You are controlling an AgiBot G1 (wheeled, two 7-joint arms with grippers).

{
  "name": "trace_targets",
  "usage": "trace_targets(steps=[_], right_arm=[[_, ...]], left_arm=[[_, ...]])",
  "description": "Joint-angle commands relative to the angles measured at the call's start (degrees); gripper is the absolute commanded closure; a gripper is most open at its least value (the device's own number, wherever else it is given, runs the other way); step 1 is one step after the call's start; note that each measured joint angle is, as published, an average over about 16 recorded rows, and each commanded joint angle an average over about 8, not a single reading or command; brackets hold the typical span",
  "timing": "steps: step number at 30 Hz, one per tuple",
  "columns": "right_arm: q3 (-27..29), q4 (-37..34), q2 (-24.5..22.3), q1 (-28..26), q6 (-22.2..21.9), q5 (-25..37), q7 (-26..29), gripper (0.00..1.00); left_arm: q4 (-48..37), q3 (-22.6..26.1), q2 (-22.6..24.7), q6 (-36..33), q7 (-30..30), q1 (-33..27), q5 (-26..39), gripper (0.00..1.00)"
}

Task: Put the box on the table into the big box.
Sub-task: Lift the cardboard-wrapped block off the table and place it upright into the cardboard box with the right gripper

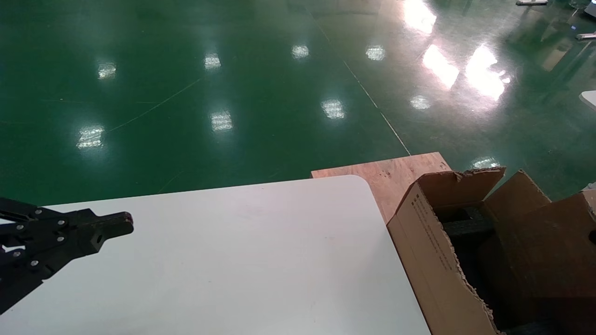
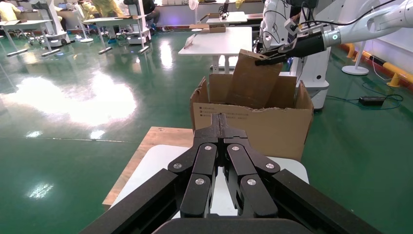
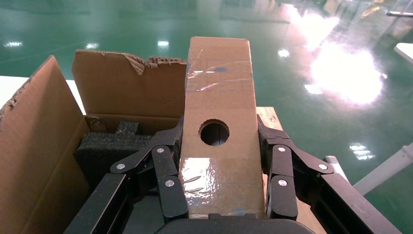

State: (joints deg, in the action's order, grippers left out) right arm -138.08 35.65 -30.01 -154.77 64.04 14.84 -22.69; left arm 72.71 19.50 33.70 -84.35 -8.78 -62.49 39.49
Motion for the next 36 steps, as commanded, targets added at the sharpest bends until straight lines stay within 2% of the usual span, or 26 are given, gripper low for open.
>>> trace_targets(steps=[1,22,36], right_arm=[[-0.73,-0.31,-0.12,-0.92,0.01,0.15,0.18,1.00],[-6.72,-7.33,-0.20,-7.77,2.22,2.67,0.19,1.00],[-10.71,-8.77,0.28,-9.80,1.31,2.60,-0.21,1.00]], left_arm=[[0.00,0.00,0.00,0.00,0.00,0.00,0.00,1.00],[0.00,0.02,-0.01,0.01,0.01,-0.01,-0.02,1.00],[0.00,0.04,-0.01,0.01,0.02,-0.01,-0.03,1.00]])
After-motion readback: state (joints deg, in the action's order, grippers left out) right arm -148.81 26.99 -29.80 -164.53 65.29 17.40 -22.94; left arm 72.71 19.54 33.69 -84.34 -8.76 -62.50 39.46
